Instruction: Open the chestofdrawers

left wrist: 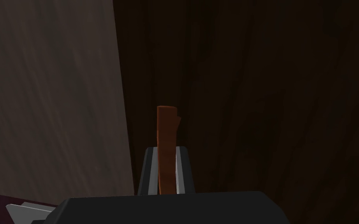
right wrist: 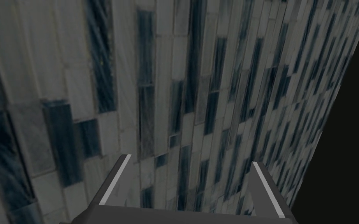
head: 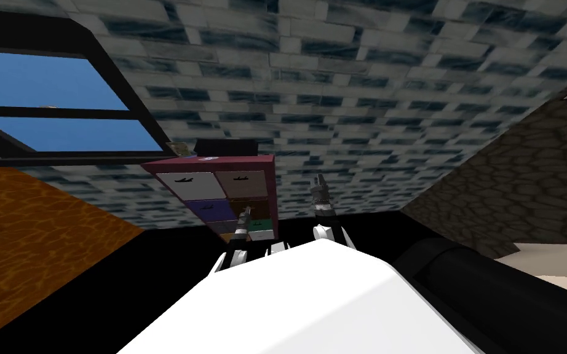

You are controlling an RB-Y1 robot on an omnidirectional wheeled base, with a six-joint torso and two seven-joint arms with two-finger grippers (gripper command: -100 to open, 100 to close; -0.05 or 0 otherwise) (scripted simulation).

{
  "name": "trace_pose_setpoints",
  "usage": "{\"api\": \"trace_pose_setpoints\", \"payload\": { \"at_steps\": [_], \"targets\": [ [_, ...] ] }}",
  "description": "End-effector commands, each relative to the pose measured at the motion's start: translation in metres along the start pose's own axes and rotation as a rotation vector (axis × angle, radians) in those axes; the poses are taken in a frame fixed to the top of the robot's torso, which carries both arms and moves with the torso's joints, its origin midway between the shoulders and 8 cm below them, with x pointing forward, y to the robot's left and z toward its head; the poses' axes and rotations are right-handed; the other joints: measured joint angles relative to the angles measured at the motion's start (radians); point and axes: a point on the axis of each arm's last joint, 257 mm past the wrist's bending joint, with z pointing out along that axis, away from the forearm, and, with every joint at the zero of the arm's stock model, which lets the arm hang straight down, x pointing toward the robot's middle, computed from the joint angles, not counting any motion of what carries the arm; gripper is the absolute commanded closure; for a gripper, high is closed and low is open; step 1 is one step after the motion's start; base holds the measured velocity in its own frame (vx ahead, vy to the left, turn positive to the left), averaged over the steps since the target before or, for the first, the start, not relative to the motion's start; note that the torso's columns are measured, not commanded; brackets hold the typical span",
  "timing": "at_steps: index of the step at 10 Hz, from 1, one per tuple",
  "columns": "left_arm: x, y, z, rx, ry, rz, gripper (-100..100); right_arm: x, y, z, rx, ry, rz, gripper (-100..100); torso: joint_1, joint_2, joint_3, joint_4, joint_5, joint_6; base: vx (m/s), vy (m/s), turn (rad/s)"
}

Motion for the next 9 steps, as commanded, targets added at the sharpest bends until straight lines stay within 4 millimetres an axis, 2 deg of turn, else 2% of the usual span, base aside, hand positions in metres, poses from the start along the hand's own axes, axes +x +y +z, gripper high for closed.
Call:
{"api": "trace_pose_setpoints", "payload": {
  "at_steps": [1, 2, 3, 4, 5, 6, 7, 8, 9],
  "targets": [
    [0.032, 0.001, 0.020, 0.014, 0.106, -0.031, 100, 0.000, 0.000, 0.000, 0.000, 0.000, 0.000, 0, 0.001, -0.001, 0.000, 0.000, 0.000, 0.000, -0.022, -0.051, 0.430],
    [0.036, -0.001, 0.022, 0.020, 0.115, -0.032, 100, 0.000, 0.000, 0.000, 0.000, 0.000, 0.000, 0, 0.001, 0.000, 0.000, 0.000, 0.000, -0.002, -0.022, -0.050, 0.277],
    [0.051, 0.004, 0.027, 0.009, 0.172, -0.046, 100, 0.000, 0.000, 0.000, 0.000, 0.000, 0.000, 0, 0.002, 0.000, 0.000, 0.001, 0.000, -0.001, -0.026, -0.049, 0.395],
    [0.055, 0.000, 0.032, 0.020, 0.182, -0.046, 100, 0.000, 0.000, 0.000, 0.000, 0.000, 0.000, 0, 0.001, 0.001, 0.000, 0.001, 0.000, -0.001, -0.029, -0.043, 0.246],
    [0.068, 0.008, 0.033, 0.001, 0.236, -0.056, 100, 0.000, 0.000, 0.000, 0.000, 0.000, 0.000, 0, 0.001, 0.002, 0.001, 0.002, 0.000, 0.000, -0.032, -0.059, 0.411],
    [0.073, 0.002, 0.040, 0.017, 0.249, -0.054, 100, 0.000, 0.000, 0.000, 0.000, 0.000, 0.000, 0, 0.000, 0.002, 0.001, 0.001, 0.000, -0.002, -0.033, -0.051, 0.278],
    [0.084, 0.010, 0.038, -0.004, 0.301, -0.065, 100, 0.000, 0.000, 0.000, 0.000, 0.000, 0.000, 0, 0.001, 0.002, 0.001, 0.002, 0.000, 0.000, -0.035, -0.042, 0.407],
    [0.089, 0.004, 0.047, 0.011, 0.314, -0.059, 100, 0.000, 0.000, 0.000, 0.000, 0.000, 0.000, 0, 0.002, 0.001, 0.001, 0.001, 0.000, -0.002, -0.040, -0.044, 0.261],
    [0.099, 0.013, 0.044, -0.016, 0.366, -0.066, 100, 0.000, 0.000, 0.000, 0.000, 0.000, 0.000, 0, 0.003, 0.001, 0.000, 0.002, 0.000, -0.002, -0.029, -0.050, 0.422]
  ]
}}
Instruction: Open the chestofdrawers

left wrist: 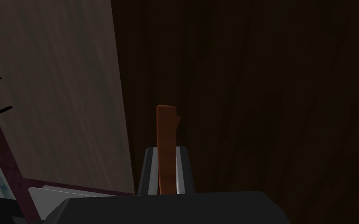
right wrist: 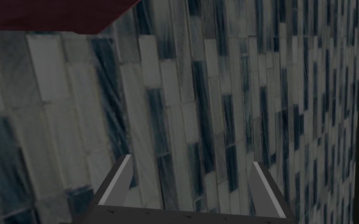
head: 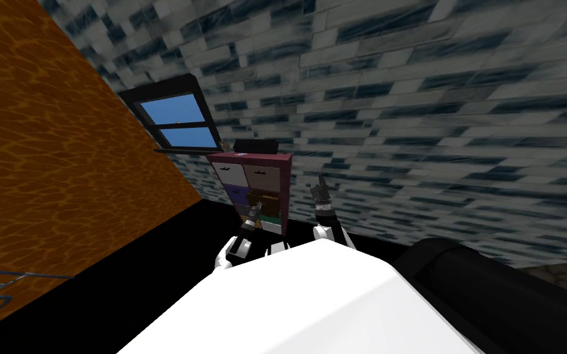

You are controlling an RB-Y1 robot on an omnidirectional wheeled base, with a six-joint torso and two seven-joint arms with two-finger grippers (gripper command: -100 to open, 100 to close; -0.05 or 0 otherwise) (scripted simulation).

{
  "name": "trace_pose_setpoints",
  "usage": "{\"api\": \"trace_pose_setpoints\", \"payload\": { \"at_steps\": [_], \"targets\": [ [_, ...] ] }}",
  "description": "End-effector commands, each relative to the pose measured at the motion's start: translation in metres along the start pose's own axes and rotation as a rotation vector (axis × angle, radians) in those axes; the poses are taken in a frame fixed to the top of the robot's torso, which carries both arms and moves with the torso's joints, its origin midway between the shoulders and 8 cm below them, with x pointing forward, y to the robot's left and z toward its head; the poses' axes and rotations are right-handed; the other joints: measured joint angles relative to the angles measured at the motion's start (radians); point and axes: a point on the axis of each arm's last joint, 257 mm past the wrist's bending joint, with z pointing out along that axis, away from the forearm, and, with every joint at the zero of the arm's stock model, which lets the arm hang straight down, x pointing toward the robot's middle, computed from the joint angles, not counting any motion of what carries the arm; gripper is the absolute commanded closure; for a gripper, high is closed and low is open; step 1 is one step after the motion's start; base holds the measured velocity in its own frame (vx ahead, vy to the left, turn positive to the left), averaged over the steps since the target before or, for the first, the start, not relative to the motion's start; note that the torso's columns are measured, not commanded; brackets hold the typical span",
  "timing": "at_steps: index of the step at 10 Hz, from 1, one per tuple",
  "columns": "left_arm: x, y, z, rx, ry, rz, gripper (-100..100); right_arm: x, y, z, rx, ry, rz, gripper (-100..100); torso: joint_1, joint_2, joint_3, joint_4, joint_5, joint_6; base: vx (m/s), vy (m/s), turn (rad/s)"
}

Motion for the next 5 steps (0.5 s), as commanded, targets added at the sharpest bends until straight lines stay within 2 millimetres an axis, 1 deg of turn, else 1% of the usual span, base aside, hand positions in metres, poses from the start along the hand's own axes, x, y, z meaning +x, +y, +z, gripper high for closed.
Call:
{"api": "trace_pose_setpoints", "payload": {
  "at_steps": [1, 2, 3, 4, 5],
  "targets": [
    [0.018, -0.001, 0.018, 0.002, 0.080, 0.000, 100, 0.000, 0.000, 0.000, 0.000, 0.000, 0.000, 0, 0.000, 0.000, 0.000, -0.001, 0.000, -0.002, -0.028, -0.051, 0.278],
    [0.028, 0.010, 0.017, -0.026, 0.132, -0.008, 100, 0.000, 0.000, 0.000, 0.000, 0.000, 0.000, 0, 0.001, -0.001, -0.001, 0.000, 0.000, -0.001, -0.037, -0.052, 0.373],
    [0.028, 0.002, 0.027, -0.011, 0.141, 0.003, 100, 0.000, 0.000, 0.000, 0.000, 0.000, 0.000, 0, 0.003, -0.001, 0.000, -0.002, 0.001, -0.003, -0.047, -0.039, 0.269],
    [0.027, 0.006, 0.020, -0.019, 0.129, -0.003, 100, 0.000, 0.000, 0.000, 0.000, 0.000, 0.000, 0, 0.004, -0.002, -0.001, -0.001, 0.001, -0.002, -0.017, -0.012, 0.034],
    [0.028, 0.003, 0.019, -0.016, 0.143, -0.003, 100, 0.000, 0.000, 0.000, 0.000, 0.000, 0.000, 0, 0.004, -0.002, -0.001, -0.001, 0.001, -0.001, -0.117, 0.056, 0.047]
  ]
}}
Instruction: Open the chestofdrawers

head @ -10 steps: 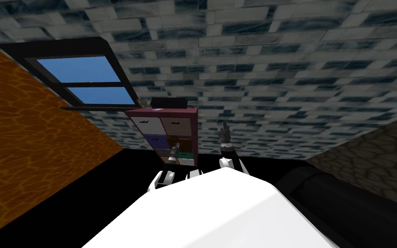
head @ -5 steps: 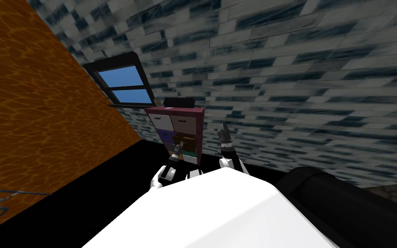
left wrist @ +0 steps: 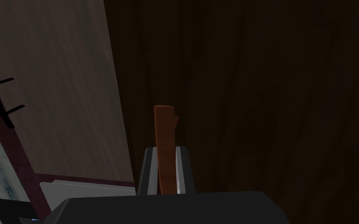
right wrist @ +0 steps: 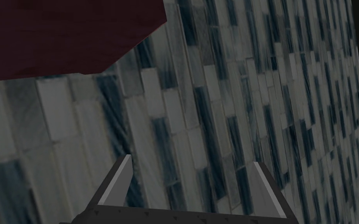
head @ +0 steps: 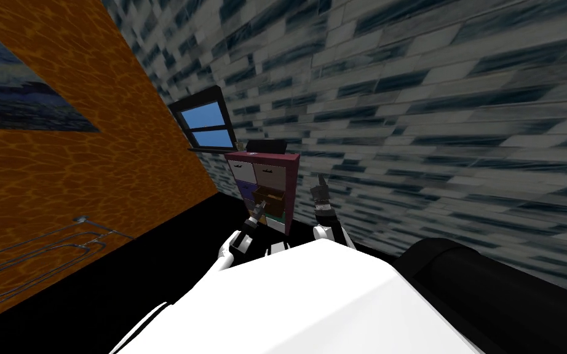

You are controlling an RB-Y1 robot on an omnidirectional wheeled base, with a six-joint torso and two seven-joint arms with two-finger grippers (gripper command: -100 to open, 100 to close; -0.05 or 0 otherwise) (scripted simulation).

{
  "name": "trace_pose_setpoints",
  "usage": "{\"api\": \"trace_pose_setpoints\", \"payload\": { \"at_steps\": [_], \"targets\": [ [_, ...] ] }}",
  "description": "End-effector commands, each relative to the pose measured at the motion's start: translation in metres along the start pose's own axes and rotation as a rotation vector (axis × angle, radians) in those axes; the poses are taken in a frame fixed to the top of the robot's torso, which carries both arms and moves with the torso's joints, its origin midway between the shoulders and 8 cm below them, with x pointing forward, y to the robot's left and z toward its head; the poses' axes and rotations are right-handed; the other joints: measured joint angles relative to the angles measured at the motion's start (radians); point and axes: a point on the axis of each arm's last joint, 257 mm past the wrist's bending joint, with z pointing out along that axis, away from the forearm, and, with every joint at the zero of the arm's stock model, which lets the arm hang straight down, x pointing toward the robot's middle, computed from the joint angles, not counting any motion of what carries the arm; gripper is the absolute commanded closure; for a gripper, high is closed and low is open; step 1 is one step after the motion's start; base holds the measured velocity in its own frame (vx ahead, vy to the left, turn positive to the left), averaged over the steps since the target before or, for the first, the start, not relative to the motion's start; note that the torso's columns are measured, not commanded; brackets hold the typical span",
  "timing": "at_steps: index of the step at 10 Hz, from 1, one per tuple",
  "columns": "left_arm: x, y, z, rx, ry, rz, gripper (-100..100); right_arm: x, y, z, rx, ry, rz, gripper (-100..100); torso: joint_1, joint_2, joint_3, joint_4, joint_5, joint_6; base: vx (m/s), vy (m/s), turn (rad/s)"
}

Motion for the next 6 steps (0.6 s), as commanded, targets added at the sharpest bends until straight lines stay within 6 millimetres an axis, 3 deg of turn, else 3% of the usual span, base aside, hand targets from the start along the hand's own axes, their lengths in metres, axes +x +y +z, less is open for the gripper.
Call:
{"api": "trace_pose_setpoints", "payload": {
  "at_steps": [1, 2, 3, 4, 5, 6],
  "targets": [
    [0.002, -0.004, -0.001, 0.007, 0.017, 0.002, 100, 0.000, 0.000, 0.000, 0.000, 0.000, 0.000, 0, 0.003, 0.005, 0.003, 0.000, 0.001, -0.001, -0.161, 0.085, 0.047],
    [0.003, -0.007, -0.002, 0.011, 0.027, 0.004, 100, 0.000, 0.000, 0.000, 0.000, 0.000, 0.000, 0, 0.003, 0.006, 0.004, 0.000, 0.001, -0.001, -0.167, 0.097, 0.052],
    [0.025, -0.007, 0.013, 0.011, 0.066, -0.017, -100, 0.000, 0.000, 0.000, 0.000, 0.000, 0.000, 0, 0.001, 0.005, 0.003, 0.001, 0.000, -0.001, -0.069, 0.056, 0.298],
    [0.046, -0.010, 0.025, 0.013, 0.108, -0.036, -100, 0.000, 0.000, 0.000, 0.000, 0.000, 0.000, 0, -0.003, -0.003, -0.001, -0.001, -0.001, -0.001, 0.024, 0.009, 0.448],
    [0.048, -0.011, 0.027, 0.016, 0.113, -0.034, -100, 0.000, 0.000, 0.000, 0.000, 0.000, 0.000, 0, -0.007, -0.009, -0.005, -0.002, -0.001, 0.000, 0.055, -0.014, 0.274],
    [0.071, -0.016, 0.040, 0.021, 0.161, -0.049, -100, 0.000, 0.000, 0.000, 0.000, 0.000, 0.000, 0, -0.006, -0.009, -0.005, -0.003, -0.002, 0.001, 0.052, -0.018, 0.394]
  ]
}}
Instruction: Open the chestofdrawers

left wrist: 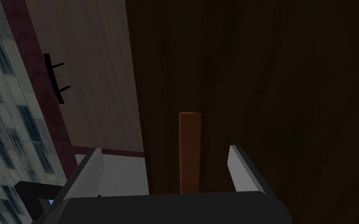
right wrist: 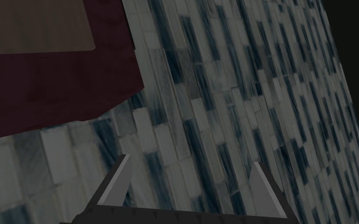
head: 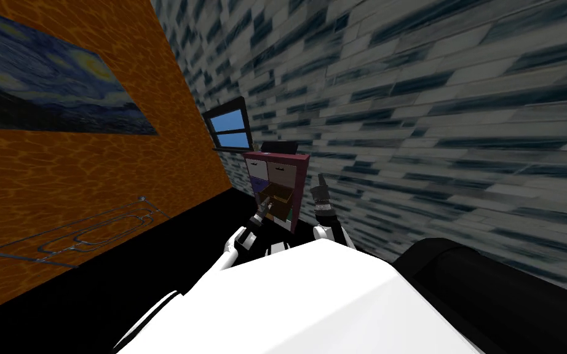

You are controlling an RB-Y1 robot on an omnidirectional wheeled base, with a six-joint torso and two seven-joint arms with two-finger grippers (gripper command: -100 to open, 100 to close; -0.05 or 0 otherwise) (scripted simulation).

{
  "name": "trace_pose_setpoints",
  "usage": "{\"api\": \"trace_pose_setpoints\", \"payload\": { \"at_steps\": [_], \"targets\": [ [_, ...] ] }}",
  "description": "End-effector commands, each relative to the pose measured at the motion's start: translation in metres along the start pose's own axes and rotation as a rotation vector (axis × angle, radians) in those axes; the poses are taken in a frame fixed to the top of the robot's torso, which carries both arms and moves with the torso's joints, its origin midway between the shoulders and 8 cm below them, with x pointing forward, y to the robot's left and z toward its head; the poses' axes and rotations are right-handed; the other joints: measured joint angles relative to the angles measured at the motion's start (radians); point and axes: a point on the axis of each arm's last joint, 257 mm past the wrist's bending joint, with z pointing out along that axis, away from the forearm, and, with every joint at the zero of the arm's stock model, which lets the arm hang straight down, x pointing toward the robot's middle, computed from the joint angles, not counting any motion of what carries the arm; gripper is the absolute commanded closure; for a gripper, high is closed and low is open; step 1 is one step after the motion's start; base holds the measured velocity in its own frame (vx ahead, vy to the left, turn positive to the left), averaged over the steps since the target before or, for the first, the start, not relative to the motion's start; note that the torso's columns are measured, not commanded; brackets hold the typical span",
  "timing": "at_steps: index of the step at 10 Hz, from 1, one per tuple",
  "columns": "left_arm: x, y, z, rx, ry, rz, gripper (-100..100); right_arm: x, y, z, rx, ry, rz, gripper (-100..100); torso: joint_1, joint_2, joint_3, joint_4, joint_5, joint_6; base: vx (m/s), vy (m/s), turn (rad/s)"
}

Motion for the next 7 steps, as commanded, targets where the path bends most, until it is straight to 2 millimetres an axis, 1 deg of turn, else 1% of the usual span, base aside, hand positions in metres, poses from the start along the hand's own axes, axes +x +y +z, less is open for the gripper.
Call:
{"api": "trace_pose_setpoints", "payload": {
  "at_steps": [1, 2, 3, 4, 5, 6, 7],
  "targets": [
    [0.046, -0.011, 0.035, 0.018, 0.103, -0.029, -100, 0.000, 0.000, 0.000, 0.000, 0.000, 0.000, 0, 0.003, 0.003, 0.002, 0.000, 0.001, -0.001, 0.046, -0.012, 0.452],
    [0.065, -0.016, 0.048, 0.023, 0.145, -0.039, -100, 0.000, 0.000, 0.000, 0.000, 0.000, 0.000, 0, 0.006, 0.007, 0.004, 0.001, 0.002, -0.001, 0.042, -0.008, 0.418],
    [0.072, -0.014, 0.047, 0.018, 0.157, -0.040, -100, 0.000, 0.000, 0.000, 0.000, 0.000, 0.000, 0, 0.007, 0.009, 0.005, 0.001, 0.002, -0.001, 0.030, 0.000, 0.227],
    [0.072, -0.014, 0.047, 0.018, 0.157, -0.040, -100, 0.000, 0.000, 0.000, 0.000, 0.000, 0.000, 0, 0.007, 0.010, 0.006, 0.001, 0.002, -0.001, 0.010, 0.006, 0.014],
    [0.095, -0.018, 0.059, 0.019, 0.207, -0.049, -100, 0.000, 0.000, 0.000, 0.000, 0.000, 0.000, 0, 0.006, 0.010, 0.006, 0.001, 0.002, -0.001, 0.006, 0.012, 0.393],
    [0.117, -0.021, 0.068, 0.018, 0.252, -0.058, -100, 0.000, 0.000, 0.000, 0.000, 0.000, 0.000, 0, 0.006, 0.009, 0.005, 0.001, 0.002, -0.002, 0.018, 0.002, 0.516],
    [0.118, -0.022, 0.069, 0.019, 0.257, -0.055, -100, 0.000, 0.000, 0.000, 0.000, 0.000, 0.000, 0, 0.005, 0.007, 0.004, 0.001, 0.001, -0.002, 0.019, -0.003, 0.129]
  ]
}}
